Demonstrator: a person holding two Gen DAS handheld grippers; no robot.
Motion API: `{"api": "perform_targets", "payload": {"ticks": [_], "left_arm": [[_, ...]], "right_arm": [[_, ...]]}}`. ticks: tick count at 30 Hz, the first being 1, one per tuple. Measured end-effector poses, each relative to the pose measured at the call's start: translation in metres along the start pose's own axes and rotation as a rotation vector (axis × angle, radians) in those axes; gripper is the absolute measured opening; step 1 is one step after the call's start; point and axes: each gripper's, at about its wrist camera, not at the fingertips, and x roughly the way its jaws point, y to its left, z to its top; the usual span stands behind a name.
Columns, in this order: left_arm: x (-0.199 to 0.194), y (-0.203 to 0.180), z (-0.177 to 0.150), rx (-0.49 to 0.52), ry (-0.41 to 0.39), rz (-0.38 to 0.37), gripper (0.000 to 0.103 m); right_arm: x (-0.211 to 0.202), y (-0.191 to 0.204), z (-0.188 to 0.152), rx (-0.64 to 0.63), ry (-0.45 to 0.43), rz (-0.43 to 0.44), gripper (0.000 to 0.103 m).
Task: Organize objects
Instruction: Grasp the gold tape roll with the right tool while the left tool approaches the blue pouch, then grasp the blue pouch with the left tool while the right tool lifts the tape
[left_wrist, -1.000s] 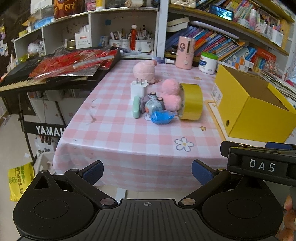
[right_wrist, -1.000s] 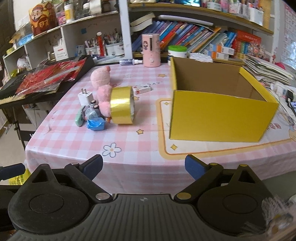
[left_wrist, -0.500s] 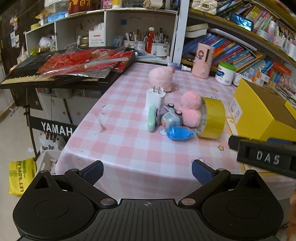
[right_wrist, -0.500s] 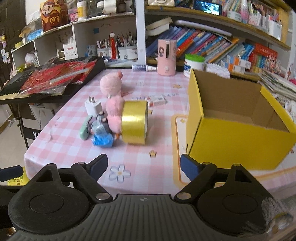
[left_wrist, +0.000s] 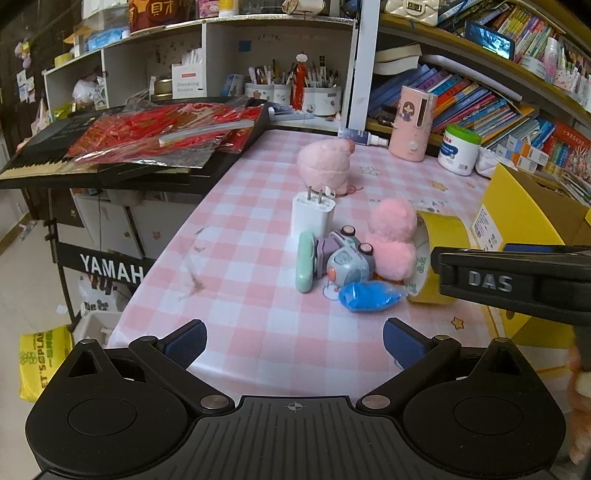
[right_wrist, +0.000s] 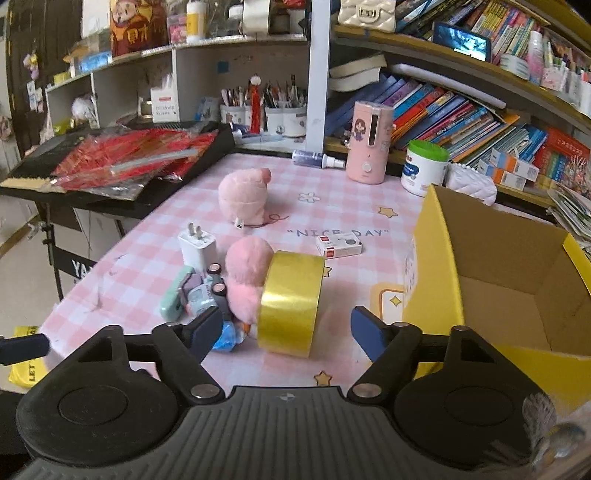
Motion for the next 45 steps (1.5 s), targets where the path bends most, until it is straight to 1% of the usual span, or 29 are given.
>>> {"api": "perform_targets", "payload": {"ticks": [2, 5, 8, 9, 10, 12, 16, 19, 22, 24, 26, 27, 28, 32, 38, 45], "left_arm": [[0.005, 0.000, 0.003, 0.003, 0.003, -0.001, 0.102], [0.011, -0.002, 0.007, 0.010, 0.011, -0.023, 0.102], [0.019, -0.005, 0.010, 0.008, 0.020, -0.046, 0.101], [0.021, -0.006, 0.011, 0.007, 0.023, -0.053, 0.101], [0.024, -0.007, 0.012, 0.005, 0.024, -0.058, 0.101], [0.030, -0.010, 0.015, 0.004, 0.029, -0.075, 0.099], [0.045, -0.023, 0.020, 0.023, 0.052, -0.116, 0.094], [0.055, -0.037, 0.021, 0.054, 0.063, -0.138, 0.087], [0.066, -0.047, 0.022, 0.068, 0.074, -0.134, 0.080], [0.075, -0.052, 0.022, 0.070, 0.091, -0.116, 0.068], [0.081, -0.052, 0.023, 0.058, 0.103, -0.101, 0.062], [0.083, -0.052, 0.023, 0.049, 0.104, -0.098, 0.056], [0.084, -0.052, 0.023, 0.043, 0.103, -0.096, 0.056], [0.081, -0.052, 0.024, 0.049, 0.086, -0.084, 0.042], [0.068, -0.047, 0.021, 0.049, 0.069, -0.079, 0.039], [0.041, -0.030, 0.018, 0.015, 0.026, -0.072, 0.039]], "right_arm": [[0.013, -0.001, 0.004, 0.004, 0.024, 0.006, 0.068], [0.031, 0.000, 0.008, -0.010, 0.058, 0.007, 0.065], [0.046, 0.001, 0.012, -0.027, 0.084, 0.008, 0.059], [0.051, 0.001, 0.013, -0.035, 0.092, 0.010, 0.052], [0.054, 0.000, 0.014, -0.043, 0.098, 0.013, 0.043], [0.054, -0.003, 0.017, -0.045, 0.089, 0.033, 0.042], [0.043, -0.011, 0.025, -0.065, 0.012, 0.032, 0.041], [0.032, -0.021, 0.031, -0.061, -0.043, 0.018, 0.039], [0.023, -0.032, 0.035, -0.049, -0.097, 0.017, 0.038], [0.017, -0.037, 0.036, -0.050, -0.126, 0.024, 0.038], [0.013, -0.040, 0.037, -0.058, -0.141, 0.034, 0.038], [0.011, -0.041, 0.036, -0.061, -0.147, 0.041, 0.038], [0.009, -0.042, 0.036, -0.063, -0.148, 0.049, 0.038], [0.007, -0.044, 0.034, -0.064, -0.130, 0.069, 0.038], [-0.001, -0.043, 0.028, -0.047, -0.129, 0.083, 0.038], [-0.018, -0.034, 0.019, -0.035, -0.132, 0.097, 0.038]]}}
